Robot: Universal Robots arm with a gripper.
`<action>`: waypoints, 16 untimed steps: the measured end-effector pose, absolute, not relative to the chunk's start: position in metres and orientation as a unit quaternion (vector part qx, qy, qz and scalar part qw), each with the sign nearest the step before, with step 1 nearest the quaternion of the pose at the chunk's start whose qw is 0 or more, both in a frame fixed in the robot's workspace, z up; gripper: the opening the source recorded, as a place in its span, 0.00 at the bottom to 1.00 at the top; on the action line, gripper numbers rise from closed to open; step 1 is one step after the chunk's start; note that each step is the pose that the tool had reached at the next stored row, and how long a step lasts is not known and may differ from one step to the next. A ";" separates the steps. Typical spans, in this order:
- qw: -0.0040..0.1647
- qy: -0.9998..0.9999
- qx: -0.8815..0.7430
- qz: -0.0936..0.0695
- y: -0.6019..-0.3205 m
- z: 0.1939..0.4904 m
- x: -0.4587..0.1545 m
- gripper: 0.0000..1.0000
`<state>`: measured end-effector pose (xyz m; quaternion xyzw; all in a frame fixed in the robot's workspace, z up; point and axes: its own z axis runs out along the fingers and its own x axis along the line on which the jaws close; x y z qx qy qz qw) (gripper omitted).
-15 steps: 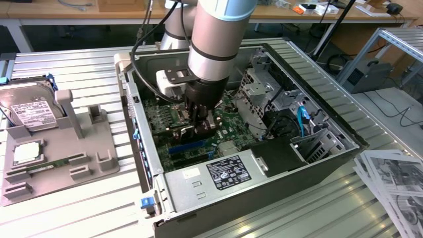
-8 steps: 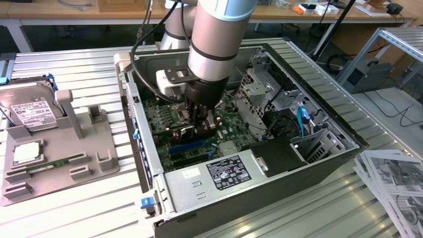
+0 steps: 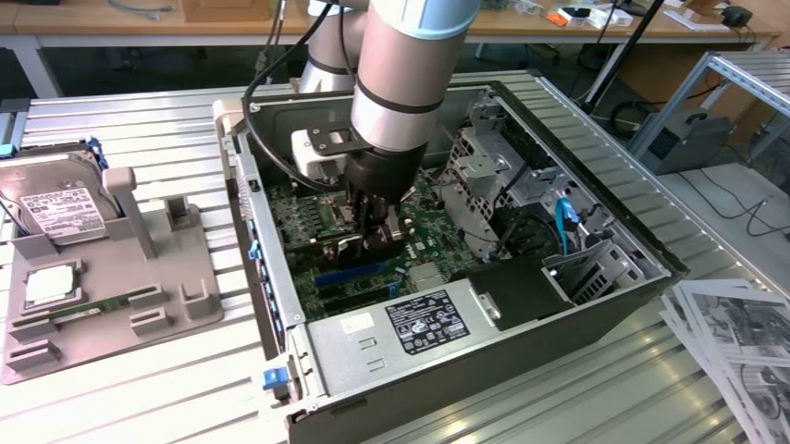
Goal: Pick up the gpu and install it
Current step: 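Insert the gpu into the slot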
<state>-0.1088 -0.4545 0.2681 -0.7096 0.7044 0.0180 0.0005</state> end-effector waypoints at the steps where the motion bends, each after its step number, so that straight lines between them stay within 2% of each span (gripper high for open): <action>1: 0.001 0.704 -0.710 0.018 -0.455 0.268 -0.109 0.27; 16: 0.001 0.707 -0.707 0.018 -0.455 0.268 -0.113 0.27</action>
